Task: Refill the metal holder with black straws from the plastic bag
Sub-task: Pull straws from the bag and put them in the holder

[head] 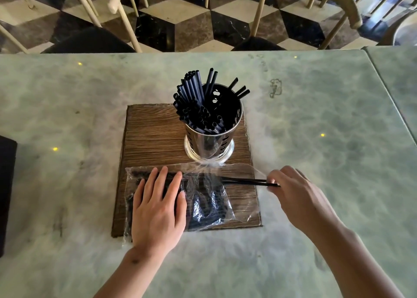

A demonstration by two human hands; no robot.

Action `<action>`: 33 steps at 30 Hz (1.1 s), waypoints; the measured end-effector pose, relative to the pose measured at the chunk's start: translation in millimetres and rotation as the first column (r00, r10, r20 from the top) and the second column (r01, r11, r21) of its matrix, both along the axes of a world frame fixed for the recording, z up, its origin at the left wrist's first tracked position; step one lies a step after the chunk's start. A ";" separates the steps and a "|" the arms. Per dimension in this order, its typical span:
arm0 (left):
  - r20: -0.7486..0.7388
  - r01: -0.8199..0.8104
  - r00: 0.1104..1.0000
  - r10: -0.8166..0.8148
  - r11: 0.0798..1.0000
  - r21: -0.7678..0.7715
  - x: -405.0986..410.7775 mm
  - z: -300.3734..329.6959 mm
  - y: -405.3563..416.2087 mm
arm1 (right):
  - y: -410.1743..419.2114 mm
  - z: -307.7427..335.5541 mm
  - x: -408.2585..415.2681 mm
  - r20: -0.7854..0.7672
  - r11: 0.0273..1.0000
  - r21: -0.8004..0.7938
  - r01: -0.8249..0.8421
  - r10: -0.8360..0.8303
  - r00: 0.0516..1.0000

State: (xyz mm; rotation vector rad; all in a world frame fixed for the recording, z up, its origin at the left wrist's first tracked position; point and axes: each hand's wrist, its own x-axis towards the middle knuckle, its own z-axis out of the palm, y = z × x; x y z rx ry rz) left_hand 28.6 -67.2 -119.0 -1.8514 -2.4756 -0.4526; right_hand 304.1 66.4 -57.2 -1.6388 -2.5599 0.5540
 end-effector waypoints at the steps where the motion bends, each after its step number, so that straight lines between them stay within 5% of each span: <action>1: 0.002 0.000 1.000 0.000 1.000 0.000 0.2 0.0 0.0 | -1.4 4.2 0.3 -0.011 1.000 0.020 -0.001 0.001 1.000; 5: 0.031 -0.012 0.999 0.012 1.000 0.017 0.0 1.2 0.4 | -5.9 21.4 -6.3 -0.099 0.995 0.088 -0.057 0.065 0.993; 13: 0.104 -0.020 0.994 0.017 0.999 0.030 2.2 7.8 0.4 | 9.3 21.7 -48.1 -0.230 0.947 0.006 -0.322 0.314 0.921; 17: 0.124 -0.026 0.992 0.019 0.998 0.051 3.1 12.1 1.5 | 7.9 11.4 -84.9 -0.316 0.938 -0.103 -0.330 0.284 0.905; 25: 0.120 -0.033 0.992 0.026 0.998 0.056 -3.3 14.3 -5.5 | 1.7 9.7 -58.9 0.051 0.985 0.005 -0.175 0.175 0.983; 33: 0.140 -0.018 0.990 0.007 0.997 0.074 -7.9 12.1 -7.6 | 1.6 1.6 -77.5 -0.038 0.935 -0.016 -0.353 0.352 0.935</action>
